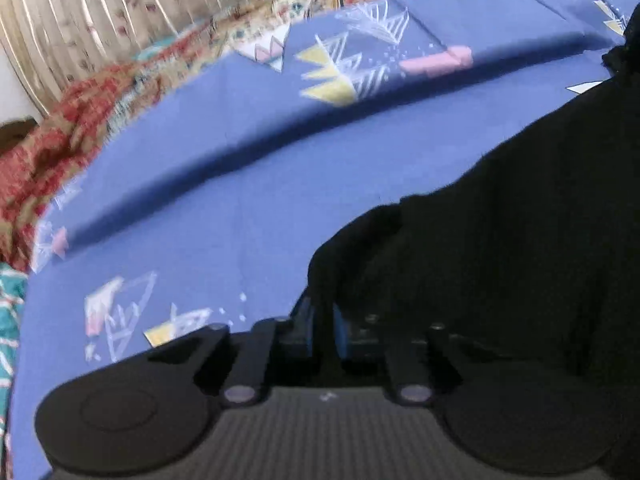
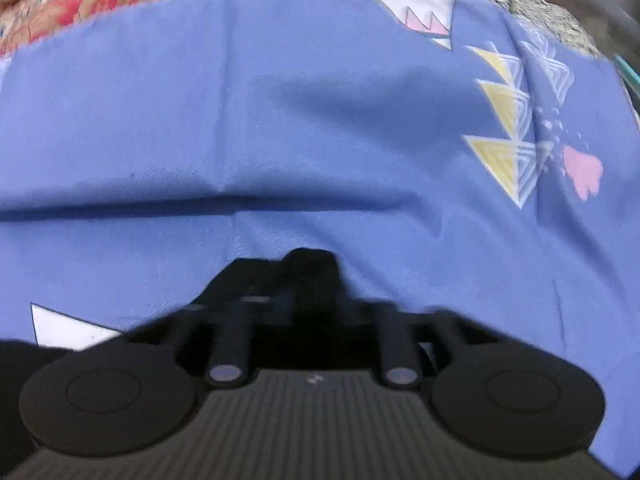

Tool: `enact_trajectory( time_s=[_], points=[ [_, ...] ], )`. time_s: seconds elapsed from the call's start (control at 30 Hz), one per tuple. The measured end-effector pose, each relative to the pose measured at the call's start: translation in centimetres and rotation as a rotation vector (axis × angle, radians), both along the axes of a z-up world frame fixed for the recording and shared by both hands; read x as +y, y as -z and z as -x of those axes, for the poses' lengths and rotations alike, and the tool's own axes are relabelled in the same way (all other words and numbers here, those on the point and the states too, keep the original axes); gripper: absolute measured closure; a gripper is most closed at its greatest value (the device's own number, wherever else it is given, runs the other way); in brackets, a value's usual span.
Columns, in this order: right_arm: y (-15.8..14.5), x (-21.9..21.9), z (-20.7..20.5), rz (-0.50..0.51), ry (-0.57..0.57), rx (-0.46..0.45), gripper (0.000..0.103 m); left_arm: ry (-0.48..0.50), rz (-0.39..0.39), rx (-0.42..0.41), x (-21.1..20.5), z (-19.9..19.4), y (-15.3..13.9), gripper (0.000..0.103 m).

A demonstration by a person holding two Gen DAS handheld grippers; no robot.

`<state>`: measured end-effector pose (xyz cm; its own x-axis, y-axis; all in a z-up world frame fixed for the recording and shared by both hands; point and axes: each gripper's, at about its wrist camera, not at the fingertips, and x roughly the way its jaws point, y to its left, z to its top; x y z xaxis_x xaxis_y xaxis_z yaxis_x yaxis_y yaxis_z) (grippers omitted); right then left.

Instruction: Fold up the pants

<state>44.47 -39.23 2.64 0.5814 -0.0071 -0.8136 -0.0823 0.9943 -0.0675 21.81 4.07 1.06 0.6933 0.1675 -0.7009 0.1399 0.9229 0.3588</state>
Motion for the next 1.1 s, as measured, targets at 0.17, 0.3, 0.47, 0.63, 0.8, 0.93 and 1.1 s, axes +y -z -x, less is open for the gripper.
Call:
enact_trajectory(
  time_s=[0.17, 0.3, 0.47, 0.63, 0.8, 0.93, 1.1],
  points=[
    [-7.5, -10.7, 6.4, -0.44, 0.291, -0.326, 0.092, -0.09, 0.056, -0.139, 1.1, 3.2, -4.3, 0.095],
    [-8.9, -20.7, 14.6, -0.673, 0.529, -0.466, 0.101, -0.179, 0.13, -0.292, 2.3, 8.6, -8.4, 0.095],
    [-4.2, -27.5, 25.2, -0.682, 0.754, -0.412, 0.101, -0.184, 0.17, -0.328, 2.5, 15.3, -9.7, 0.095],
    [1.0, -28.6, 30.4, -0.727, 0.824, -0.236, 0.095, -0.163, 0.122, -0.205, 1.2, 18.2, -7.4, 0.095],
    [1.1, -25.7, 28.1, -0.801, 0.704, -0.231, 0.06, -0.205, 0.163, -0.221, 0.7, 20.0, -8.1, 0.095],
    [1.7, -23.9, 22.3, -0.834, 0.667, -0.246, 0.055, -0.209, 0.143, -0.231, 0.4, 19.9, -9.1, 0.095],
    [3.4, -23.0, 17.7, -0.811, 0.703, -0.217, 0.055, -0.219, 0.12, -0.215, 0.1, 18.9, -9.8, 0.095]
  ],
)
